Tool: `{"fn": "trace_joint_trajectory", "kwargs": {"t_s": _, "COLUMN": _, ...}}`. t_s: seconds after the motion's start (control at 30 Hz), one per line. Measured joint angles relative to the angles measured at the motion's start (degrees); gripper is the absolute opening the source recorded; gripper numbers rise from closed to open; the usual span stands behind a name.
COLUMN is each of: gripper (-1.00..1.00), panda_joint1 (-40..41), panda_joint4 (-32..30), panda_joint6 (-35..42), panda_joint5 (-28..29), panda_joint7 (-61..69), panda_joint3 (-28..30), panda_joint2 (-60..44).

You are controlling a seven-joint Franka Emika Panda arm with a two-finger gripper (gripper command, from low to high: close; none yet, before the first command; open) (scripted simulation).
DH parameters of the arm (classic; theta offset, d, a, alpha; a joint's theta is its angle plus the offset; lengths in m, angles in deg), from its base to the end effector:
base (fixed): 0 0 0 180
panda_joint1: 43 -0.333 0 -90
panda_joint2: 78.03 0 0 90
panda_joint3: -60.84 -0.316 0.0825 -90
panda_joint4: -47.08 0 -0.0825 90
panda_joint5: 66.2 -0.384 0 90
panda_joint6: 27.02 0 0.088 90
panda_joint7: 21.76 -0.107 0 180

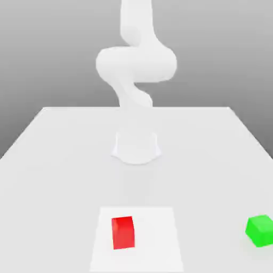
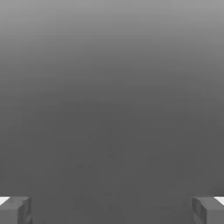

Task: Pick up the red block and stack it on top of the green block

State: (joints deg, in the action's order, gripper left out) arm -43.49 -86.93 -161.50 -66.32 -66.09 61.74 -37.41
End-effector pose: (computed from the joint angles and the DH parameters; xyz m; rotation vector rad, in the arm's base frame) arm 0.3818 -0.0046 0.6634 -2.5053 1.0325 -0.9348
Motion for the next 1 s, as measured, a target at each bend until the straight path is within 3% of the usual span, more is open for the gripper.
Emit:
{"fn": "trace_joint_trajectory", "kwargs": {"t_s": 0.67, "gripper": 0.0, "panda_joint1": -0.97, "panda_joint4": -17.86, "panda_joint6": -21.63, "panda_joint5": -1.32, "panda_joint7": 12.31, "panda_joint3": 4.5, "panda_joint2": -41.91}}
{"fn": "trace_joint_trajectory", "kwargs": {"t_s": 0.87, "gripper": 0.0, "panda_joint1": 0.11, "panda_joint4": -17.86, "panda_joint6": -31.13, "panda_joint5": -3.44, "panda_joint7": 14.77, "panda_joint3": 3.12, "panda_joint2": -54.36}}
{"fn": "trace_joint_trajectory", "kwargs": {"t_s": 0.9, "gripper": -1.0, "panda_joint1": 0.6, "panda_joint4": -17.57, "panda_joint6": -32.87, "panda_joint5": -3.94, "panda_joint7": 15.15, "panda_joint3": 2.52, "panda_joint2": -56.42}}
{"fn": "trace_joint_trajectory", "kwargs": {"t_s": 1.0, "gripper": -1.0, "panda_joint1": 0.61, "panda_joint4": -17.57, "panda_joint6": -32.86, "panda_joint5": -3.91, "panda_joint7": 15.12, "panda_joint3": 2.51, "panda_joint2": -56.41}}
